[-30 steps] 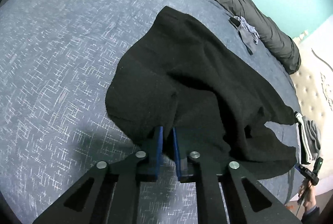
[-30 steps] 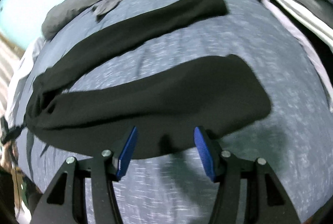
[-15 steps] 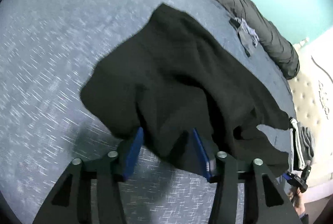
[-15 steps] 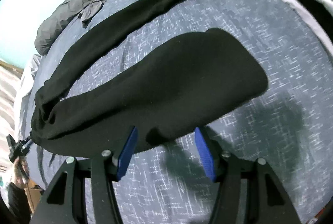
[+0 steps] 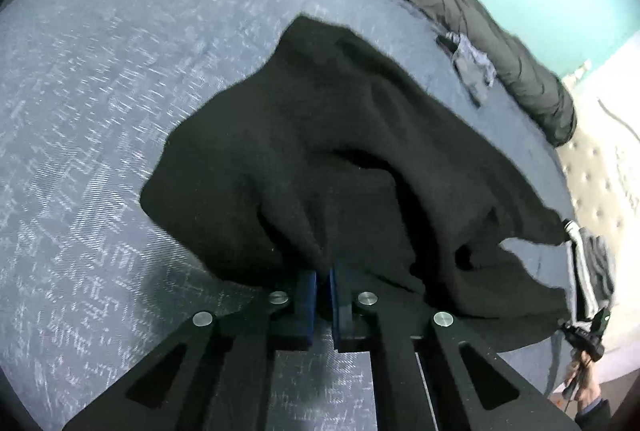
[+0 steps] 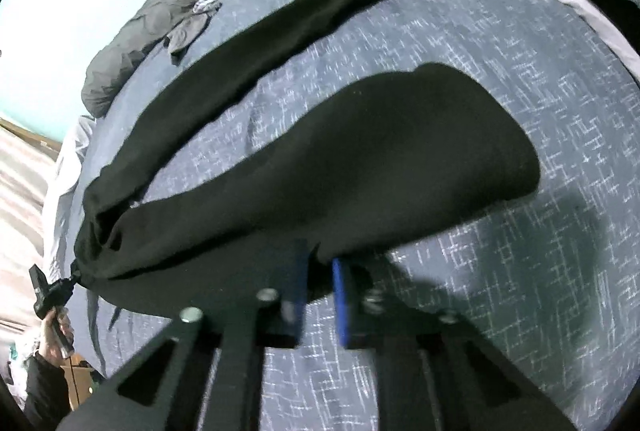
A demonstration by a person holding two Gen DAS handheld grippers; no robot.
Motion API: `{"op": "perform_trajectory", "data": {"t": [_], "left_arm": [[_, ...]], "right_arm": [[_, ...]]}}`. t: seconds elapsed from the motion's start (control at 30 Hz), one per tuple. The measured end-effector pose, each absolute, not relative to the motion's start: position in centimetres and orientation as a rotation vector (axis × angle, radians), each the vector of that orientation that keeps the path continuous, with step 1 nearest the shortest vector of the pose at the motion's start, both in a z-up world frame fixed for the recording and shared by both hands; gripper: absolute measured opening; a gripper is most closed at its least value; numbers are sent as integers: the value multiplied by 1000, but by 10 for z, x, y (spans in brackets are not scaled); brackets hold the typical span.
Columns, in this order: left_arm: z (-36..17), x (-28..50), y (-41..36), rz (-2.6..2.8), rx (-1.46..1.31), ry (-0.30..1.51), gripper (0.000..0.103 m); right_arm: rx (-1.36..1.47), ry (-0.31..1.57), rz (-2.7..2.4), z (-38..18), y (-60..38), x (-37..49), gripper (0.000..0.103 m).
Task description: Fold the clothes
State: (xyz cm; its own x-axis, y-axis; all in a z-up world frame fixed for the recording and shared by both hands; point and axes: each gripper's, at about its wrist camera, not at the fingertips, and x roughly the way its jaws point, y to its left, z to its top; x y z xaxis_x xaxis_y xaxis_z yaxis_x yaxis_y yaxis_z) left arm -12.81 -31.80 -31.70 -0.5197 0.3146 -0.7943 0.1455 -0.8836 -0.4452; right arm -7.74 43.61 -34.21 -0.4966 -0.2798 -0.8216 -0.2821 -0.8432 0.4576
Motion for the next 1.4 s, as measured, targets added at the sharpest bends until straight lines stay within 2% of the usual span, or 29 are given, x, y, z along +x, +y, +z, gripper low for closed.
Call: {"op": "perform_trajectory", "data": {"t": [0.3,0.57,0.67,0.7,0.73,0.77,0.83,0.9,0.93,1.0,1.2,1.33,1.4], "left_arm": [[-298,-78,-338,2549,-1381,-805,4],[-346,-58,-327,2474,-1550,-802,5],[-342,-61,-329,2499,-1544,-812,17],[-339,-62,-331,2520,-1547,-802,30],[-336,-63,-334,2539,-1548,-798,38],[-333,-64,-339,2554,-1542,-812,42],[-329,-66,-349,2583,-1532,-839,58],[-325,-68,-359,2610,-1522,-865,61],[-326,-72,-360,2611,-1526,-870,61],[-330,-78,-363,2614,-1533,-880,61],[-339,-99,-373,2622,-1555,-910,59],[-343,-108,-376,2630,-1562,-910,28],[-341,-107,-375,2639,-1546,-882,19]], "right_arm": [[-1513,808,2663,-301,447,-48,4],[-1630,779,2534,-350,454,-28,4],[-1625,740,2515,-351,454,-29,7],[-1622,706,2503,-348,454,-30,11],[-1611,676,2501,-344,455,-30,13],[-1594,649,2505,-339,456,-30,17],[-1550,599,2525,-328,459,-30,27],[-1496,541,2538,-317,463,-31,35],[-1474,538,2535,-314,467,-34,37],[-1445,564,2518,-313,476,-41,47],[-1439,657,2477,-322,501,-70,52],[-1488,633,2453,-331,510,-86,52],[-1535,615,2464,-335,509,-91,52]]}}
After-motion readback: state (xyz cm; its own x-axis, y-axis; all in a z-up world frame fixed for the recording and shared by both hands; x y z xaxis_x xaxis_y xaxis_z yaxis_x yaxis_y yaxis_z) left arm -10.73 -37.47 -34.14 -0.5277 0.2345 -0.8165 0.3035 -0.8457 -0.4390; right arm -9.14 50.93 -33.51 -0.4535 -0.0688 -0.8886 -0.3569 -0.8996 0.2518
